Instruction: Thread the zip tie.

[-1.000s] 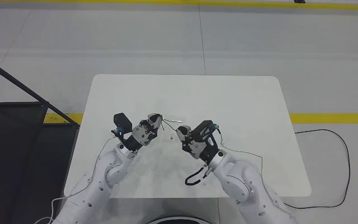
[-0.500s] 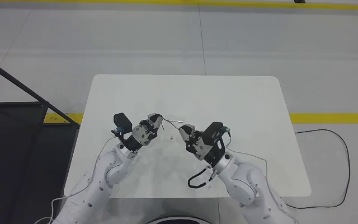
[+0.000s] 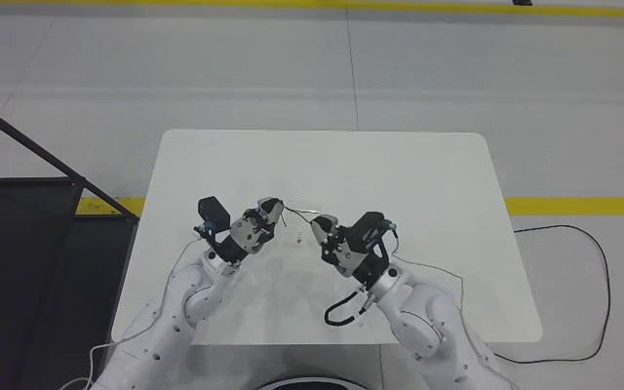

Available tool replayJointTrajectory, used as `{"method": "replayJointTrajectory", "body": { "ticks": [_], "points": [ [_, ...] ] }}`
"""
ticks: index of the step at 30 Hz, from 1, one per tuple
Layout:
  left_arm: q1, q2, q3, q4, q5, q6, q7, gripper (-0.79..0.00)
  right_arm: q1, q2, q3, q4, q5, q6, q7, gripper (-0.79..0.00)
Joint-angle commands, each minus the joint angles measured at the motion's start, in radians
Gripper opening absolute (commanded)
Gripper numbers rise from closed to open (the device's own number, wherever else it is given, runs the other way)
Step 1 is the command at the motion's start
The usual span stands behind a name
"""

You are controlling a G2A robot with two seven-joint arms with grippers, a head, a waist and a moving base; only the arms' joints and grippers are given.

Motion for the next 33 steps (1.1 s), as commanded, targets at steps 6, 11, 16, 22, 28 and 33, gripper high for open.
{"method": "replayJointTrajectory", "body": {
  "ticks": [6,11,16,22,28,33],
  "points": [
    [0.007,-0.001,-0.001,-0.011,-0.003,0.008,-0.014,-0.785,-0.012,-0.008,-0.028,0.008,-0.1,0.061,-0.103,-0.785],
    [0.017,-0.002,-0.008,-0.03,0.003,0.009,-0.042,-0.785,-0.014,-0.014,-0.046,0.016,-0.152,0.103,-0.147,-0.785],
    [0.021,-0.005,-0.014,-0.035,0.008,0.008,-0.055,-0.785,-0.01,-0.02,-0.059,0.026,-0.174,0.117,-0.163,-0.785],
    [0.023,-0.009,-0.02,-0.034,0.008,0.006,-0.061,-0.785,-0.01,-0.024,-0.064,0.034,-0.191,0.113,-0.169,-0.785],
    [0.024,-0.01,-0.021,-0.034,0.008,0.006,-0.06,-0.785,-0.015,-0.027,-0.074,0.037,-0.22,0.11,-0.179,-0.785],
    [0.024,-0.01,-0.021,-0.034,0.008,0.006,-0.06,-0.785,-0.013,-0.032,-0.085,0.049,-0.246,0.125,-0.205,-0.785]
  ]
}}
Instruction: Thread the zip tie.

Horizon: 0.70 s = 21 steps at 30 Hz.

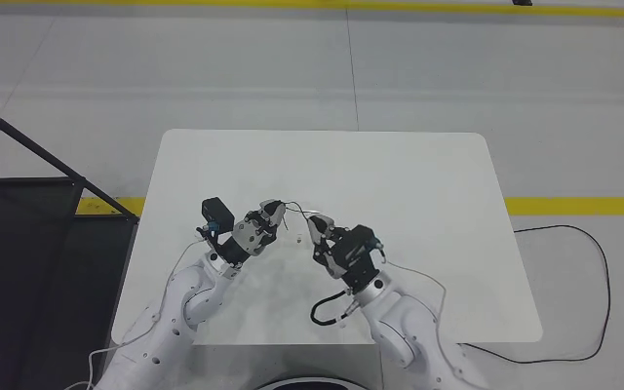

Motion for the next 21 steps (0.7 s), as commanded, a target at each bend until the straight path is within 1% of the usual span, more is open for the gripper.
{"method": "replayJointTrajectory", "body": {
  "ticks": [1,7,21],
  "points": [
    [0.0,0.0,0.0,0.0,0.0,0.0,0.0,-0.785,0.003,-0.003,-0.006,0.006,-0.008,0.008,-0.005,-0.785],
    [0.0,0.0,0.0,0.0,0.0,0.0,0.0,-0.785,0.012,-0.009,-0.02,0.021,-0.024,0.011,0.005,-0.785],
    [0.0,0.0,0.0,0.0,0.0,0.0,0.0,-0.785,0.023,-0.017,-0.03,0.027,-0.038,-0.01,0.096,-0.785]
  ]
}}
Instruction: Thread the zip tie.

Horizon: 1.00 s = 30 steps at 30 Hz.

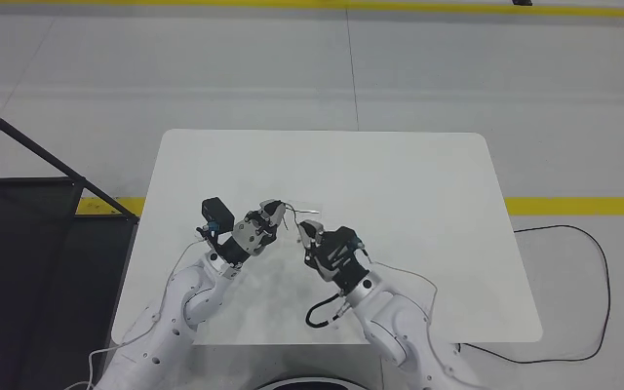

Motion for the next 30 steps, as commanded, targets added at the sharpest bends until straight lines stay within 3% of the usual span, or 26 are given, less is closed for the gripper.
{"method": "replayJointTrajectory", "body": {
  "ticks": [1,20,30],
  "points": [
    [0.0,0.0,0.0,0.0,0.0,0.0,0.0,-0.785,-0.001,-0.001,0.0,0.001,-0.006,-0.001,0.013,-0.785],
    [0.0,0.0,0.0,0.0,0.0,0.0,0.0,-0.785,-0.009,-0.01,-0.012,0.007,-0.058,0.033,0.12,-0.785],
    [0.0,0.0,0.0,0.0,0.0,0.0,0.0,-0.785,-0.021,-0.013,0.0,-0.012,-0.047,0.028,0.106,-0.785]
  ]
}}
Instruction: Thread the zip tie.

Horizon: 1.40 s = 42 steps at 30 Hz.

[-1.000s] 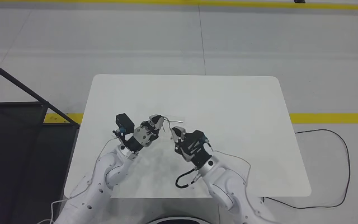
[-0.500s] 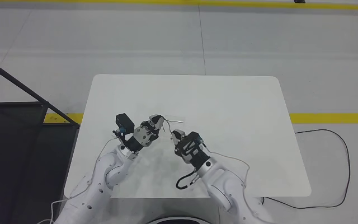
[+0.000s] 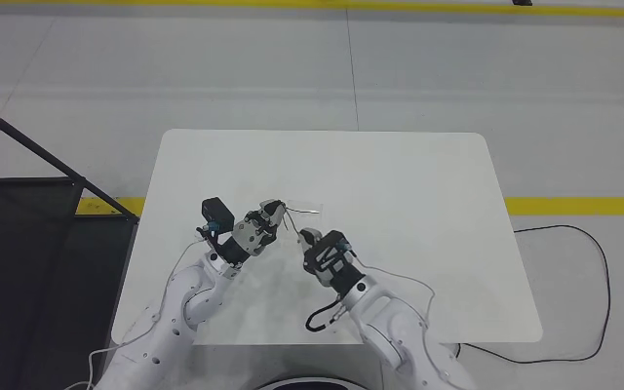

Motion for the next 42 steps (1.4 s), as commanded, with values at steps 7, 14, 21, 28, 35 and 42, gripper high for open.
{"method": "replayJointTrajectory", "body": {
  "ticks": [7,14,21,28,35,42],
  "points": [
    [0.014,-0.002,-0.007,-0.025,0.006,0.013,-0.022,-0.785,-0.014,-0.001,0.027,-0.02,0.051,-0.015,-0.052,-0.785],
    [0.022,-0.002,-0.011,-0.026,0.076,0.001,-0.004,-0.785,-0.019,-0.006,0.04,-0.026,0.089,-0.008,-0.107,-0.785],
    [0.026,-0.005,-0.01,-0.018,0.099,-0.016,0.033,-0.785,-0.017,-0.007,0.047,-0.019,0.093,-0.024,-0.093,-0.785],
    [0.026,-0.01,-0.016,-0.015,0.087,-0.025,0.068,-0.785,-0.004,-0.009,0.036,-0.007,0.058,-0.02,-0.004,-0.785],
    [0.026,-0.013,-0.02,-0.009,0.098,-0.03,0.087,-0.785,0.009,-0.014,0.02,0.0,0.036,-0.005,0.052,-0.785],
    [0.027,-0.017,-0.019,-0.006,0.122,-0.025,0.093,-0.785,0.0,-0.017,0.029,-0.01,0.06,-0.011,0.009,-0.785]
  ]
}}
